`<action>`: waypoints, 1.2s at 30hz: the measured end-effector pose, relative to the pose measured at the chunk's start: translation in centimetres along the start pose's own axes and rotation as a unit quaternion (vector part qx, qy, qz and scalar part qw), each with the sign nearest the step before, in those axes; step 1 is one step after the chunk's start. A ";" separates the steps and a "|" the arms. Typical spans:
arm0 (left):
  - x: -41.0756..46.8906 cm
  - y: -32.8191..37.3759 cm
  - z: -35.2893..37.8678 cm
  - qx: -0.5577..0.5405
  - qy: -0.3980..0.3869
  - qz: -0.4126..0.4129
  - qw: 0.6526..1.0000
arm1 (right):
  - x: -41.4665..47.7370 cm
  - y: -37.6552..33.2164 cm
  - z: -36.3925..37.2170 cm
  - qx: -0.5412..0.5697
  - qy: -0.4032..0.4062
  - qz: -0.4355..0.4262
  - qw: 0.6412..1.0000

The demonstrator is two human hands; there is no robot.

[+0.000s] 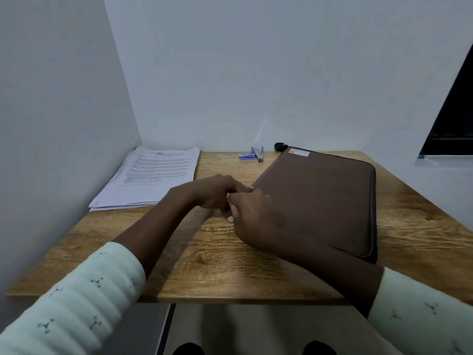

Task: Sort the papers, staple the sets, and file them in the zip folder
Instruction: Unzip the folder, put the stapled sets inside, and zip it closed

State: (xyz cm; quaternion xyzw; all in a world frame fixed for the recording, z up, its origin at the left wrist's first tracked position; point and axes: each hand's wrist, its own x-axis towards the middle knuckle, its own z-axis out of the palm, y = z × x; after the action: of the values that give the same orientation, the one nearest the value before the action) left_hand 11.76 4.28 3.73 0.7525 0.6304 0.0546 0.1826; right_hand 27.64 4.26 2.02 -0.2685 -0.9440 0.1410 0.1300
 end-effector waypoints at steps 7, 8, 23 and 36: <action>0.1 0.5 0.1 -0.026 -0.014 0.005 1.000 | -4.4 2.7 -0.6 0.002 0.073 0.037 0.997; 0.2 0.9 0.2 -0.025 -0.009 0.004 1.000 | -4.7 3.0 -0.8 0.019 0.077 0.048 0.996; 0.2 1.5 0.6 -0.017 0.040 0.027 0.999 | -5.6 3.4 -0.1 0.087 0.149 0.042 0.984; 0.5 4.2 0.6 0.033 0.103 0.095 0.990 | -5.5 2.9 0.5 0.096 0.209 0.039 0.972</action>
State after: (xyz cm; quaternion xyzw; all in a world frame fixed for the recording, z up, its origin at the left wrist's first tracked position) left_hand 15.92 4.02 4.57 0.8050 0.5729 0.1283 0.0852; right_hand 33.35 3.52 -0.37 -0.3149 -0.8667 0.1771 0.3441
